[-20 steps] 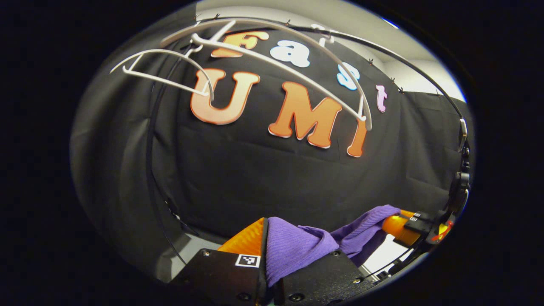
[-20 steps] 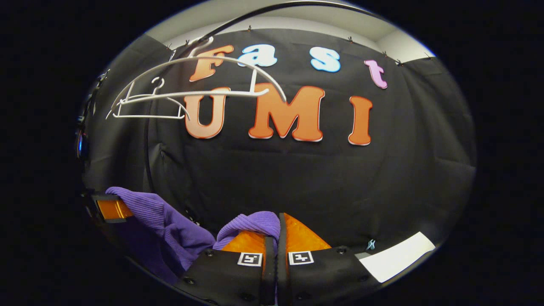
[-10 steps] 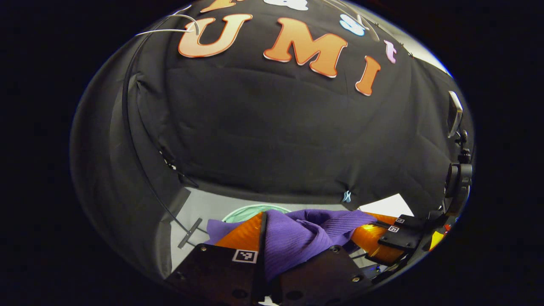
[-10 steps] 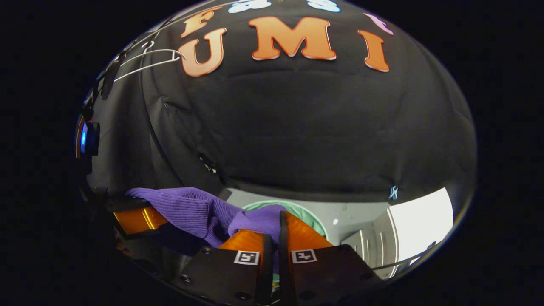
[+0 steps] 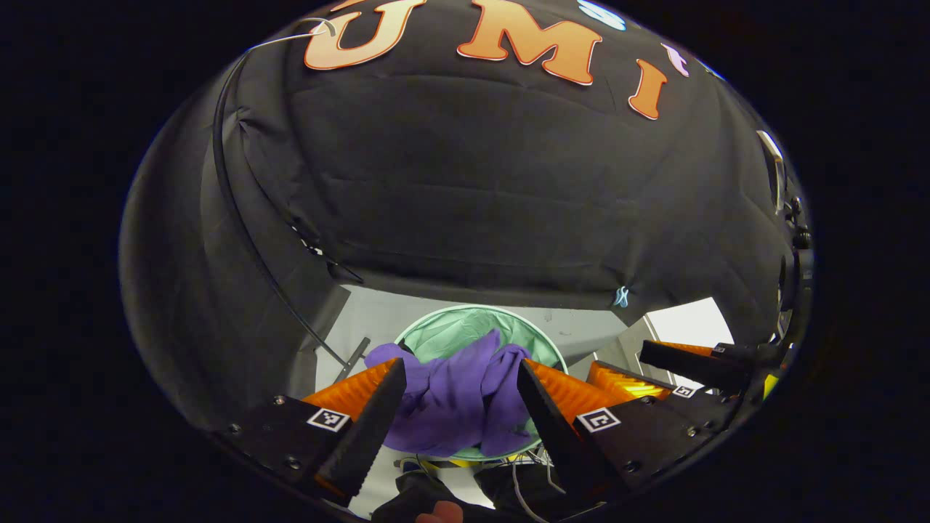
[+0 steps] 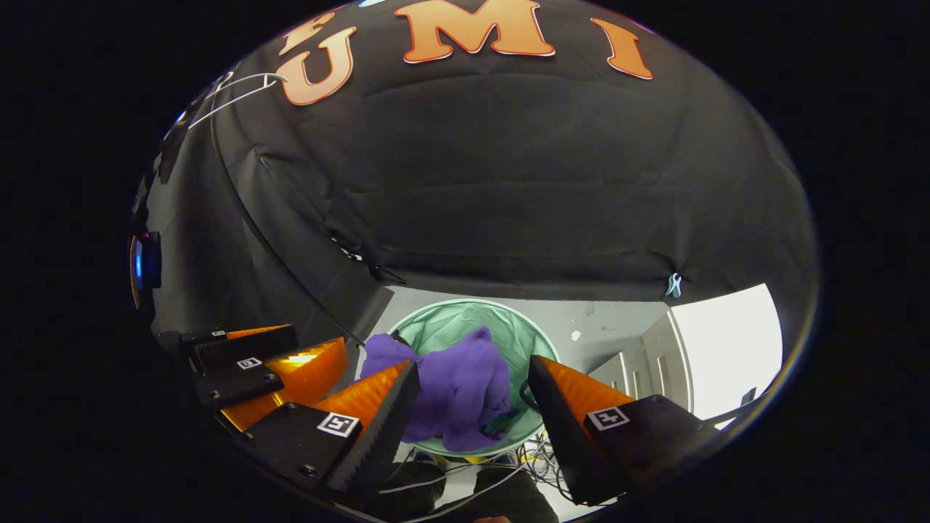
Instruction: Grasp the clothes on the hanger with both hands and then place them into the laundry hamper below.
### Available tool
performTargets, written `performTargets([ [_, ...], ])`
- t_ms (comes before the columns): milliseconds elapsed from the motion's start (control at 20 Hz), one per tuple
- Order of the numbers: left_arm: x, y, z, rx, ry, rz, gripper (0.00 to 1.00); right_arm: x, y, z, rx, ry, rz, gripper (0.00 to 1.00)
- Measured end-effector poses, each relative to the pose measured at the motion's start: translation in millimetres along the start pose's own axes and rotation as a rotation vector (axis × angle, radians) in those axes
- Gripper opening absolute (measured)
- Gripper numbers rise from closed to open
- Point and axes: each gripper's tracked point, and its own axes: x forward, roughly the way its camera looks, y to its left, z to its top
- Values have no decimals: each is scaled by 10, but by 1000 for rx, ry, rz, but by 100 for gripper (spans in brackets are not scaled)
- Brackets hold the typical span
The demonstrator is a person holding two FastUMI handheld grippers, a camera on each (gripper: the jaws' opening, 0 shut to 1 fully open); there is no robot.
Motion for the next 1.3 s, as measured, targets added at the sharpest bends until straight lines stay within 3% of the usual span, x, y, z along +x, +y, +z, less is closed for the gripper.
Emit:
performTargets([
  [350, -178, 11, 188, -12, -52, -25, 97, -77, 76, 91, -24, -43, -8, 99],
  [500, -353, 60, 416, -48, -121, -33, 97, -239, 131, 316, -42, -135, -10, 99],
  [750, -761, 279, 902, -44, -282, 10, 97, -820, 184, 892, -110, -344, -29, 99],
  [1050, -1504, 401, 1733, -80, -579, 33, 96, -1640, 225, 1670, -114, -594, -35, 97],
  [1250, -1860, 482, 1977, -52, -711, 68, 96, -2226, 126, 2064, -124, -724, -50, 97],
  [1300, -1957, 496, 2056, -55, -743, 74, 96, -2374, 116, 2119, -127, -761, -58, 89],
])
